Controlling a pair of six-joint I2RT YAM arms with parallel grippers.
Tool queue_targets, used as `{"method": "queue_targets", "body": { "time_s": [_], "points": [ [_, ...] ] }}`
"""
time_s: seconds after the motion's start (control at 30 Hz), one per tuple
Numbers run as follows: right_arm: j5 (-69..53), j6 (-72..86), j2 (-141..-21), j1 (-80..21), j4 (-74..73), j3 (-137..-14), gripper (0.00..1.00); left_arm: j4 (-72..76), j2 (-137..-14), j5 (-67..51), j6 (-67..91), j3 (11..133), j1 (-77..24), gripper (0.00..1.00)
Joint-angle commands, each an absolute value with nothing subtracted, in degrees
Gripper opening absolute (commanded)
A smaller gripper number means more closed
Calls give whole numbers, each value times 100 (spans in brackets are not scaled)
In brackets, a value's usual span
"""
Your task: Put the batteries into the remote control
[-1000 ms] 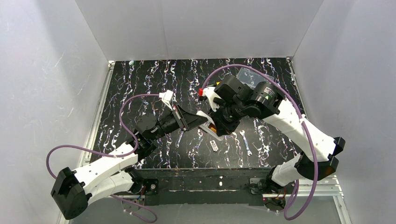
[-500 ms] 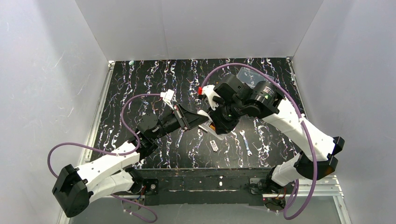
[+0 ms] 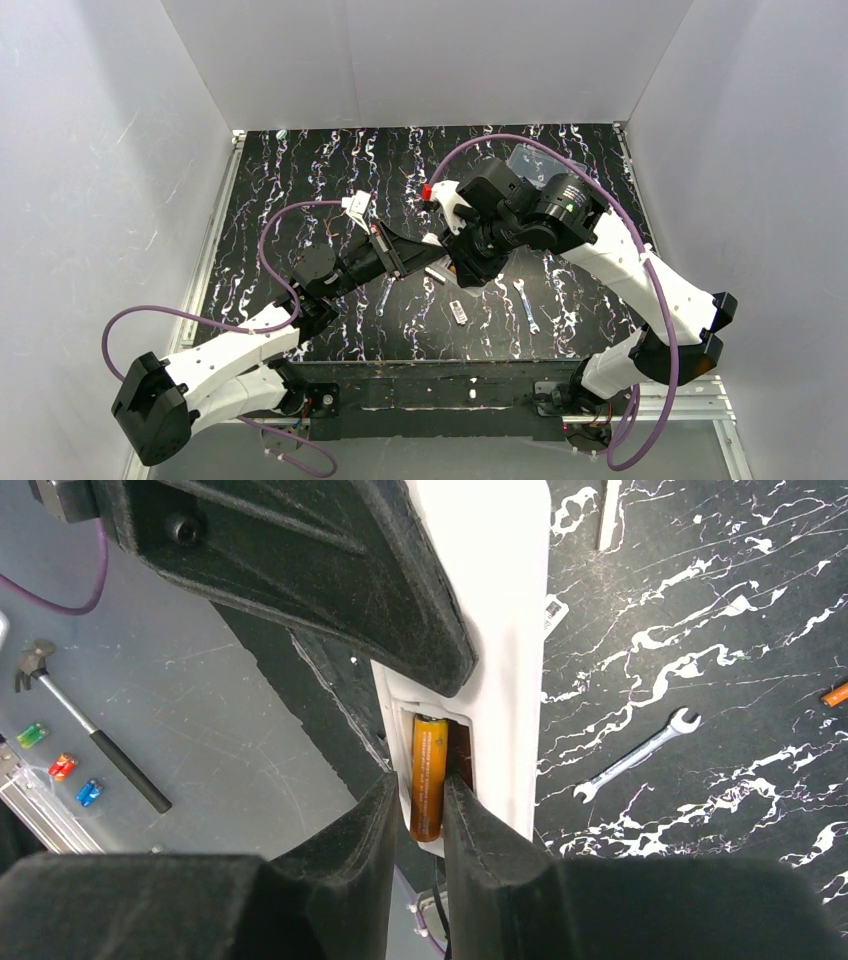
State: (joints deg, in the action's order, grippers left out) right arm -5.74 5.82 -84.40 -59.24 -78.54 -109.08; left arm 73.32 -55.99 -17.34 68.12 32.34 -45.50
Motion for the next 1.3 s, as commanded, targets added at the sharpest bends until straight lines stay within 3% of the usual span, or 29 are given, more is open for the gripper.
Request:
{"method": "queue_targets", "body": {
  "time_s": [0.0,0.47,0.93,1.27],
  "points": [
    [-603,567,-8395,-5933,-7716,-10985,31,8139,-5454,-1714,6873,3311,-4544,0],
    [-319,514,-8276,-5937,-7693,-11183,47,8156,-5498,-1688,6880,3293,-4546,0],
    [-210,355,-7830,-5933,-7199,-11166,55,8191,-5582,-1696,6918,3317,-4551,0],
    [-1001,-872,-6917,-5933,-6343,-10181,62,8160,-5480,-1700,7134,3246,-4551,0]
  ]
}}
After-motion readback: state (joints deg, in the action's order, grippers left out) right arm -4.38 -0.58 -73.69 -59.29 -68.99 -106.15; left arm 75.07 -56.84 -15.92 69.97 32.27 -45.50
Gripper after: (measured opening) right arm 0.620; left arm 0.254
